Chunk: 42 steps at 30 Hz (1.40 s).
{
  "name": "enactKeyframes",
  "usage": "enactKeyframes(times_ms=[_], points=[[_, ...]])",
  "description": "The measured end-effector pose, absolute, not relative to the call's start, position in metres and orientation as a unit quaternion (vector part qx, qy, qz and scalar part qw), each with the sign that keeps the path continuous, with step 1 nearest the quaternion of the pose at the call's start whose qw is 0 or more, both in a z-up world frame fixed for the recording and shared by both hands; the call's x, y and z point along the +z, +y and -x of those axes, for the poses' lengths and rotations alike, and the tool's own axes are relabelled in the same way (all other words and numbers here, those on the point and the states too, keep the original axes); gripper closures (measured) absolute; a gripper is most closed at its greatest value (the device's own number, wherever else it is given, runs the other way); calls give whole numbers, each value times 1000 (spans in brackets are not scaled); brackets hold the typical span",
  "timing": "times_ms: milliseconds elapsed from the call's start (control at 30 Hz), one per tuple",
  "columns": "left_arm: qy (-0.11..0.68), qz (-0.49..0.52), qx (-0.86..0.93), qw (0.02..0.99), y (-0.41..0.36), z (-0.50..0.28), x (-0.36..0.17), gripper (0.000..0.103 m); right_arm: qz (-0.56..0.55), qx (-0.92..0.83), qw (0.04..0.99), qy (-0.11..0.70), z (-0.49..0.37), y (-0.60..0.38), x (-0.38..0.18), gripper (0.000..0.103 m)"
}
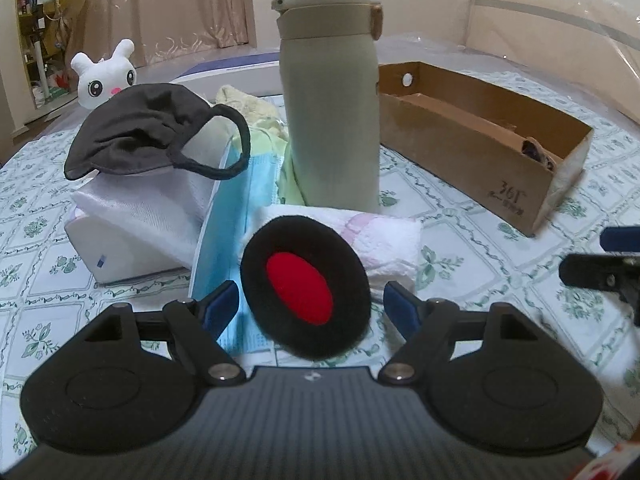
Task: Organize soft objects
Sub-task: 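Grasp the black-and-red earmuff pad with the left tool, then grasp the white wrapped pad with the right tool while the left tool holds the earmuff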
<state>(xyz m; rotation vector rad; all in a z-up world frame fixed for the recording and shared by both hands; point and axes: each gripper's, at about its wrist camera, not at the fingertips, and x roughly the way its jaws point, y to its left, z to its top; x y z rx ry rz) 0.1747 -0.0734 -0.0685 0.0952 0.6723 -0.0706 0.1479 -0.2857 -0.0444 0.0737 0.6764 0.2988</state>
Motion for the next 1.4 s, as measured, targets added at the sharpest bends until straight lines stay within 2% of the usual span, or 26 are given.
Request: enactKeyframes(times_ms=[267, 500, 867, 1400], points=[[330, -48, -30, 942, -72, -187, -73, 27, -33, 150, 929, 337, -152, -282, -49, 33], [333, -43, -41, 941, -65, -184, -72, 35, -26, 156, 928, 337, -155, -275, -49, 33], [342, -46, -65, 937, -46, -156, -65, 36, -4, 194, 926, 323, -160, -253, -46, 33], [342, -16, -63, 937, -4, -142, -62, 36, 132, 325, 887, 301, -219, -178, -52, 33]])
